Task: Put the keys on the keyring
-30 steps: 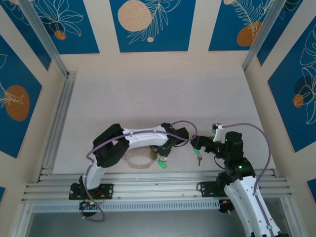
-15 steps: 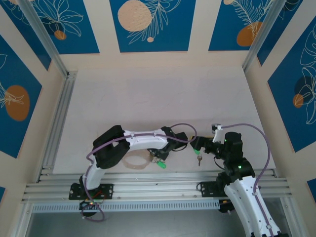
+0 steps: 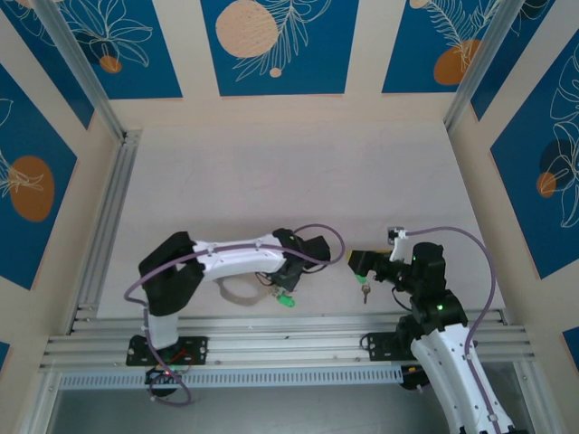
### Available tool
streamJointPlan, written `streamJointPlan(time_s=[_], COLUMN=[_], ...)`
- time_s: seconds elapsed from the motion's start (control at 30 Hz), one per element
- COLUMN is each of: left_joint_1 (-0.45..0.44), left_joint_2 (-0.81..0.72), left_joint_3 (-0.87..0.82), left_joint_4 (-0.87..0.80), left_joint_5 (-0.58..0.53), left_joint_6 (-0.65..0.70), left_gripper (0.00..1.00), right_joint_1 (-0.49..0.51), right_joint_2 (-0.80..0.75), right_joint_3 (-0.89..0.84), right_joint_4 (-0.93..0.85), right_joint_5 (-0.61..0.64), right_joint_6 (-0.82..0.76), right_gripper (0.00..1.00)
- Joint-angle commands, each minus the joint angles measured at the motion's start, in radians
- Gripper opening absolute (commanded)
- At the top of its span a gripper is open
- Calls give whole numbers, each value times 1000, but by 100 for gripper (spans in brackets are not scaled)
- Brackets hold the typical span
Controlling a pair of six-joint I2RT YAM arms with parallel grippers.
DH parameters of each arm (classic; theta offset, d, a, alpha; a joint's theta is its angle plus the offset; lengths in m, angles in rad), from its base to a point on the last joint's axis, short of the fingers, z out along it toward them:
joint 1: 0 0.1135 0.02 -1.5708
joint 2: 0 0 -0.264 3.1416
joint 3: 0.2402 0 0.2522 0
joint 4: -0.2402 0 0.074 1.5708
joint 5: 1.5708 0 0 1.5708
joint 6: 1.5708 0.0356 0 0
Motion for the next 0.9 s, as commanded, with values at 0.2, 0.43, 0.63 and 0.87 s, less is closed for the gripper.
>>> streamJointPlan(time_s=[0.2, 0.43, 0.63, 0.87], left_joint_1=[103, 135, 159, 166], left_joint_2=[-393, -666, -744, -788], left_joint_3=[-172, -296, -315, -331], left_joint_4=[208, 363, 403, 463], left_joint_5=[192, 330, 403, 455], left_joint_6=[178, 289, 326, 344], left_gripper=[0, 0, 0, 0], right_joint_1=[87, 331, 517, 576], right_joint_2=[-25, 112, 434, 613], right_joint_3=[-12, 20, 168, 262], right_joint_4=[142, 355, 475, 608], right_joint_5=[-163, -148, -161, -252], right_joint_6=[-17, -52, -157, -156], right_gripper=[90, 77, 63, 40])
